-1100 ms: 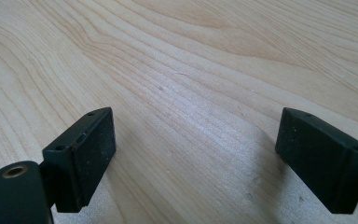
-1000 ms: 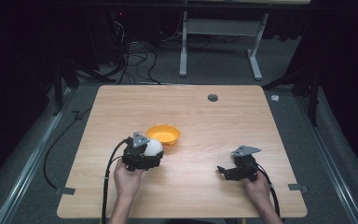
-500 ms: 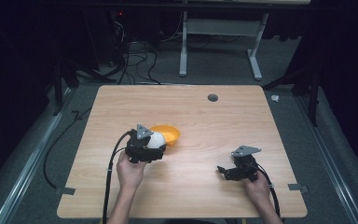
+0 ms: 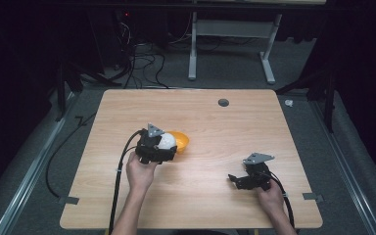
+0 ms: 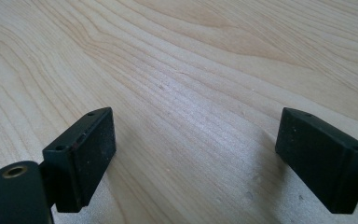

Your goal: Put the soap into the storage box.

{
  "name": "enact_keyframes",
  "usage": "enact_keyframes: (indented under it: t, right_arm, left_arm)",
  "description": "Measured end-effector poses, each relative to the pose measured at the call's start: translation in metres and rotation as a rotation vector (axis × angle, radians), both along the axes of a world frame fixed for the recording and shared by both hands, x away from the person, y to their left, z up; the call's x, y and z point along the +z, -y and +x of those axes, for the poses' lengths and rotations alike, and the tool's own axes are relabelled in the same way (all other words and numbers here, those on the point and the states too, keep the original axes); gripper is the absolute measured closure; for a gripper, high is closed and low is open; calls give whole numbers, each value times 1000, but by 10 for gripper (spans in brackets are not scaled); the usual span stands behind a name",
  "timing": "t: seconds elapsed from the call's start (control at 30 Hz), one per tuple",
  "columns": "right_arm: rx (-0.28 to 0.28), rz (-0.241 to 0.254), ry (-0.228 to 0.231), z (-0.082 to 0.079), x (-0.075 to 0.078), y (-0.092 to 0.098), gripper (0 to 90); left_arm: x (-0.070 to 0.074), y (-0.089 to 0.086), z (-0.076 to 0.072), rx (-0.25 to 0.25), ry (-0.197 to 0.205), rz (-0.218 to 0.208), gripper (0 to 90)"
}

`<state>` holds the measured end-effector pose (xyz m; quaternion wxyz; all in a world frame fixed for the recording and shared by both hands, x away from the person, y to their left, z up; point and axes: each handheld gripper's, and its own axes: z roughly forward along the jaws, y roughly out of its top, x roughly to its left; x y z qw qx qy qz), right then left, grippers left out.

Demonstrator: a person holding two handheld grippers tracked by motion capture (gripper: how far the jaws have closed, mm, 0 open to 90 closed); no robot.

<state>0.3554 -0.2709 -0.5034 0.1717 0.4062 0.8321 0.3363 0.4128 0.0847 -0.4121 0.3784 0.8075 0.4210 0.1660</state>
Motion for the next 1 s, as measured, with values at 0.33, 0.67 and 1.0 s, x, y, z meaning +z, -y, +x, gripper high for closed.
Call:
enact_keyframes:
  t: [0.33, 0.67, 1.0]
  right_arm:
    - [1, 0, 0, 0, 0, 0, 128]
    - [-1, 2, -1, 0, 0, 0, 128]
    - [-1, 2, 0, 0, 0, 0, 128]
  left_arm:
    - [0, 13, 24, 13, -35, 9, 244]
    - [-8, 23, 41, 49, -52, 37, 244]
    - [-25, 26, 51, 88, -83, 69, 244]
